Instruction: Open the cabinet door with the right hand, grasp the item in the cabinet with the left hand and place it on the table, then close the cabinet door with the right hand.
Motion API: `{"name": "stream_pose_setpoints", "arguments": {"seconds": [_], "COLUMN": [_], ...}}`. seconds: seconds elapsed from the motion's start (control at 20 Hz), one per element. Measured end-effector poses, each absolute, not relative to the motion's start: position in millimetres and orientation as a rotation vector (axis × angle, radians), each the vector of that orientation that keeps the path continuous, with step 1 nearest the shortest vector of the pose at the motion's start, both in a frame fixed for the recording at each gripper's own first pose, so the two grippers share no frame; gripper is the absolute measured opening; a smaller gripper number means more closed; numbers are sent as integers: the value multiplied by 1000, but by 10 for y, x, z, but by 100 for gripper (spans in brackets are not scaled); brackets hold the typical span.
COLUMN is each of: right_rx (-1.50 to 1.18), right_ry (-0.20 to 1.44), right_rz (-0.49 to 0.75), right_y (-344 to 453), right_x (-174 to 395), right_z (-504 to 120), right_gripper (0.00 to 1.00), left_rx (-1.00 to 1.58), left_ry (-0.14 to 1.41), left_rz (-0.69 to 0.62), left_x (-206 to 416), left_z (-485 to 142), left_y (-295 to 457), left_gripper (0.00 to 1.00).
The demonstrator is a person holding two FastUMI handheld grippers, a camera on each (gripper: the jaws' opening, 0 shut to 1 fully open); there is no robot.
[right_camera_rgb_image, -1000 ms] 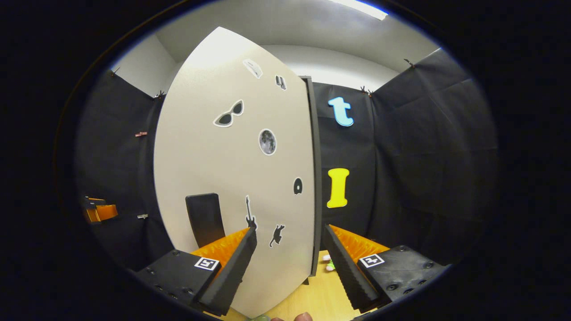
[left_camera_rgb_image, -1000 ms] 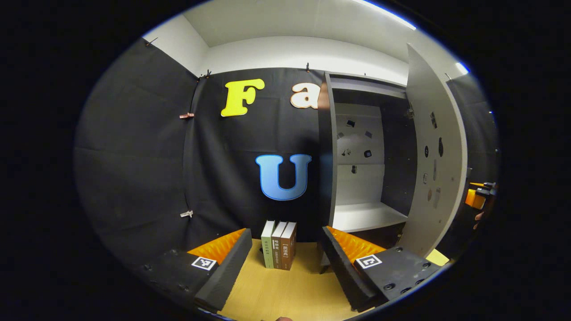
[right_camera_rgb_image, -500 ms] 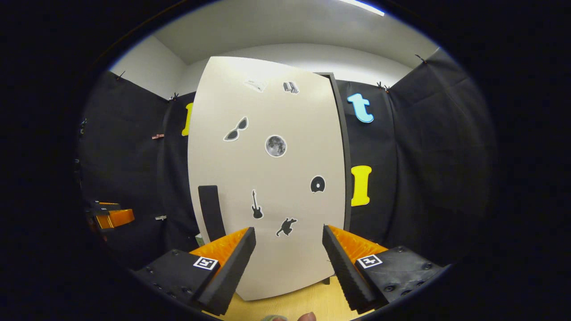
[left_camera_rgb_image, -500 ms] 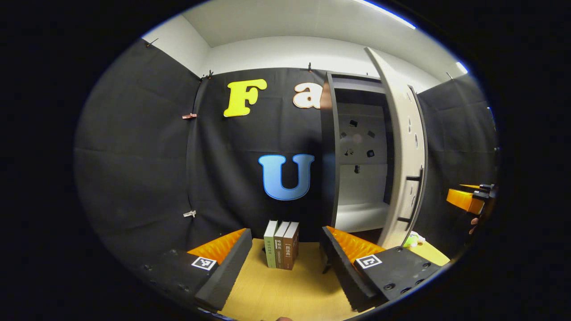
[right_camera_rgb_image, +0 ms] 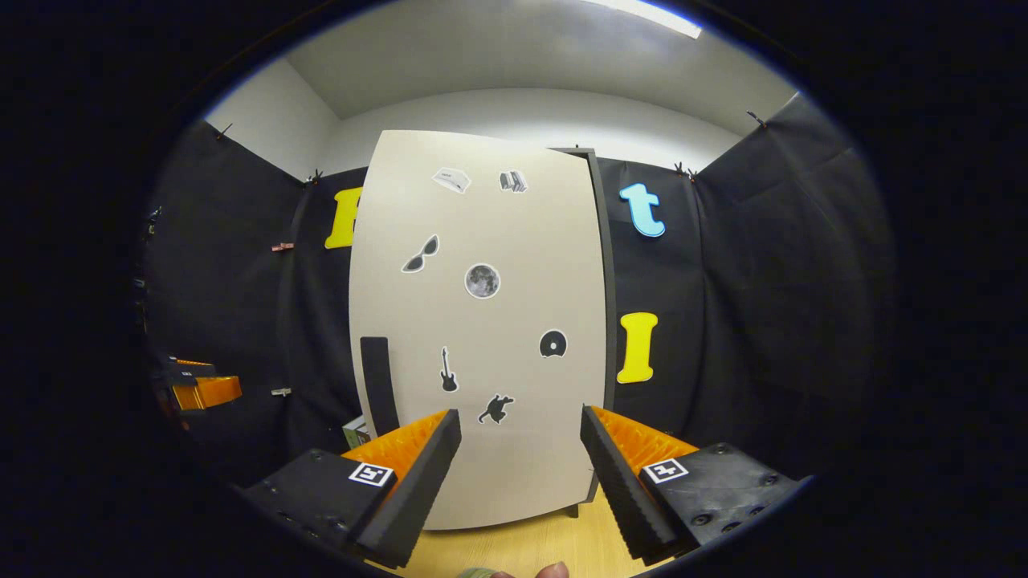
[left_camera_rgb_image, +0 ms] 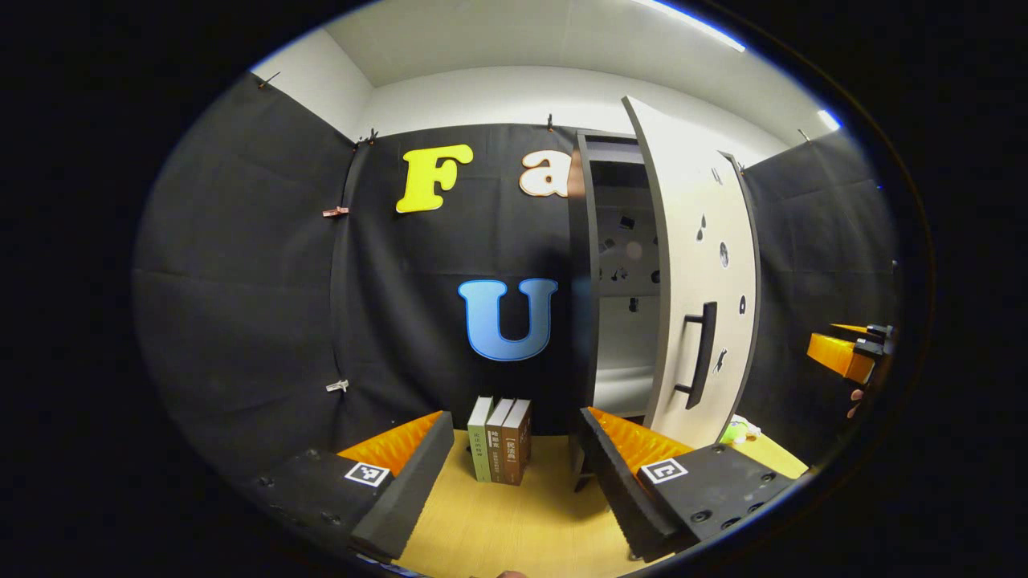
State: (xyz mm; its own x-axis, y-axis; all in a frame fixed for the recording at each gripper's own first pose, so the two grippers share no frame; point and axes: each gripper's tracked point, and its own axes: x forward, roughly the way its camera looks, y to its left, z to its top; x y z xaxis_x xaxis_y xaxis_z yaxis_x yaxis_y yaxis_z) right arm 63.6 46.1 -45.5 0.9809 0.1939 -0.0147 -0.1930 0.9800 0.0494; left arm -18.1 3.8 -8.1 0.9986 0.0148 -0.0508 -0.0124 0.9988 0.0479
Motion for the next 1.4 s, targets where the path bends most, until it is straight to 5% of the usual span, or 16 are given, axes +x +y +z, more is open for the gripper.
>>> {"name": "stream_pose_setpoints", "arguments": {"seconds": [1.4], "right_rx": [9], "right_ry": [-13], "right_rz": [116], "right_y": [103], "right_x": [633], "right_z": [-364], "right_gripper": [97], "left_rx": [58], "left_ry": [63], "left_rz": [-12], "left_x": [-156], "left_z": [-120], "left_y": [-151], "left_gripper": [98]}}
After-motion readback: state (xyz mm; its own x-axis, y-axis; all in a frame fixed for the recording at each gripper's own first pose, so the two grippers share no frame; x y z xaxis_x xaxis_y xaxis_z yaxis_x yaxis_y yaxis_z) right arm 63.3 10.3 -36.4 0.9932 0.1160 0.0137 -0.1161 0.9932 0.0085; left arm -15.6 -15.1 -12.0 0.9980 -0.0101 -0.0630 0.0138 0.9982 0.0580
